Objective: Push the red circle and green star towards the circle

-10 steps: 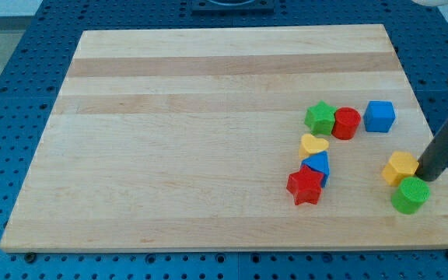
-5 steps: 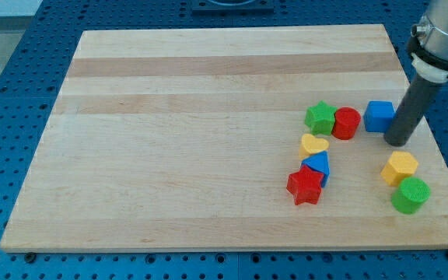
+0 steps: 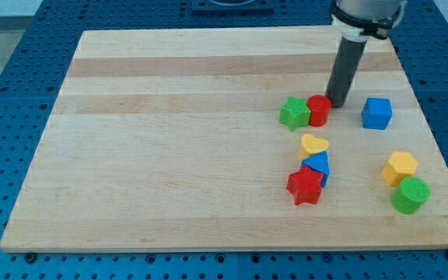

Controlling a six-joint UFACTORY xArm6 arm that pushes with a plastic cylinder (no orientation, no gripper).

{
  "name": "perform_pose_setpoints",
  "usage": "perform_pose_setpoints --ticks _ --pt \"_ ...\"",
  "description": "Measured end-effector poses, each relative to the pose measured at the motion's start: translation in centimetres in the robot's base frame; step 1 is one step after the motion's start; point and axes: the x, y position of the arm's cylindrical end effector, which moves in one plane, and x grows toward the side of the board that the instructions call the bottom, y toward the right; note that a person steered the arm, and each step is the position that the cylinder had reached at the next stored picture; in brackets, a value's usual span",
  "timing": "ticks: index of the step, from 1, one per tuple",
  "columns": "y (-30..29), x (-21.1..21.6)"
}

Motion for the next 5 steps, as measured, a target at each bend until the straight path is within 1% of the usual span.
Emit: perform_pose_setpoints --ticks 2,4,5 --pt "-4.9 0.4" --pt "-12.9 0.9" --pt "-15.8 2.9"
